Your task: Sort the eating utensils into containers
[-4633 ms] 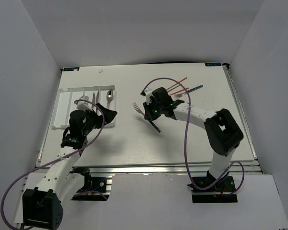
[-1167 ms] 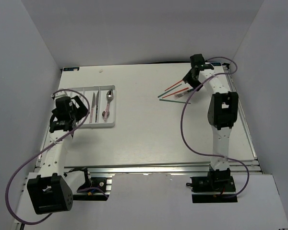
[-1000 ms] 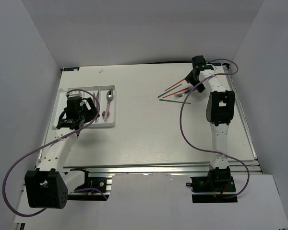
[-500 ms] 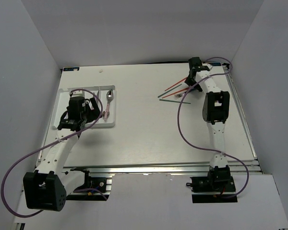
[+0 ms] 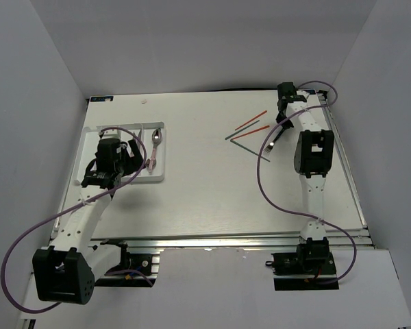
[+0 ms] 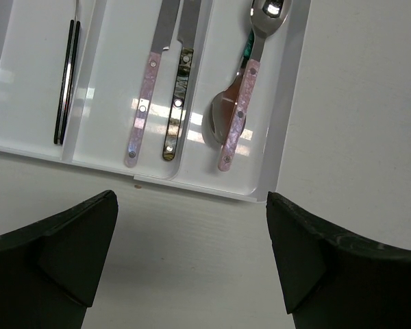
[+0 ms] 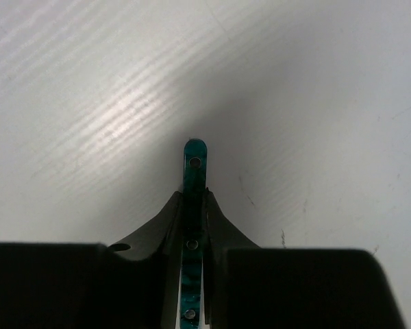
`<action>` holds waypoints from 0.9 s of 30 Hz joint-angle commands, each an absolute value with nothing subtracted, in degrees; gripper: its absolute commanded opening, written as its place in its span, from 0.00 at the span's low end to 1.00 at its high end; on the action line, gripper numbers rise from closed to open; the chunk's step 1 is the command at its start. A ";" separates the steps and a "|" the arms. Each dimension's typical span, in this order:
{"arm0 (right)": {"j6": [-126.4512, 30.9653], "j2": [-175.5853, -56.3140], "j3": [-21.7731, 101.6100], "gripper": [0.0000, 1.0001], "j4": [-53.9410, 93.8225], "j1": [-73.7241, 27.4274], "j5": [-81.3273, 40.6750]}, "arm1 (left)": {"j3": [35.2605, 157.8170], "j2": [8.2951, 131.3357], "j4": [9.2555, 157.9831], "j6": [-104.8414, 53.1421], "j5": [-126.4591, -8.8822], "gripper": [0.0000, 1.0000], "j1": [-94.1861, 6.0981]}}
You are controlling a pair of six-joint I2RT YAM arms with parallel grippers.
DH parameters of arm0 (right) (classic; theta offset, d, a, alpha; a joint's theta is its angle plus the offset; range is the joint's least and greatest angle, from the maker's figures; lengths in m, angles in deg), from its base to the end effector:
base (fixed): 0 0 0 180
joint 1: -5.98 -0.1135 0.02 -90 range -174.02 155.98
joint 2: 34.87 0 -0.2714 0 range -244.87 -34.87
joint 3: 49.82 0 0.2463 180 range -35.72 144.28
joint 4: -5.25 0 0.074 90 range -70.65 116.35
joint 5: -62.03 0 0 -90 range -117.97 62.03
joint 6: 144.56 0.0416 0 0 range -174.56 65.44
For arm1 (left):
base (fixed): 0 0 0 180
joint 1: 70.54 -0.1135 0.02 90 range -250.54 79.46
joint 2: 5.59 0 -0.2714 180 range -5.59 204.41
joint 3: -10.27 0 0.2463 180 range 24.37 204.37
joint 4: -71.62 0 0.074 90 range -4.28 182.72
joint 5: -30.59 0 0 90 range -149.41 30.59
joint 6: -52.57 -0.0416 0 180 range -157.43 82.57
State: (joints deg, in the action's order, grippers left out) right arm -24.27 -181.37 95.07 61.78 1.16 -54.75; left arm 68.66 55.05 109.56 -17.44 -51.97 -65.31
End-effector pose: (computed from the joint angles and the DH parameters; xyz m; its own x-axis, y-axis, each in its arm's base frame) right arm 0.5508 0.0276 0.1620 -0.6491 0.3971 -0.6488 0.5667 0.8214 -0.0642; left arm 0.2207 -0.0148 0.2660 -0.6011 -0.2854 -0.7465 -0.2273 0.9565 -0.1826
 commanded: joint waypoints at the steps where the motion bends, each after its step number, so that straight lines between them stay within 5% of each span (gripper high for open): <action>1: -24.25 -180.71 85.69 0.03 68.23 3.07 -50.48 | 70.07 53.12 109.45 -17.65 -53.17 0.98 -65.18; 8: -19.32 -167.42 66.16 0.00 55.12 7.38 -37.91 | 69.90 52.59 108.05 -17.39 -56.84 0.98 -64.92; 12: -19.92 -157.94 61.41 0.00 51.43 5.29 -35.35 | 69.37 52.86 103.32 -14.67 -71.68 0.98 -64.31; 21: -20.11 -127.81 40.94 0.00 41.42 -12.27 -36.58 | 75.86 62.07 80.91 -4.21 -78.31 0.98 -38.68; 27: -17.21 -117.59 37.32 0.00 39.91 -25.21 -42.02 | 81.76 72.36 76.51 -2.46 -75.14 0.97 -31.79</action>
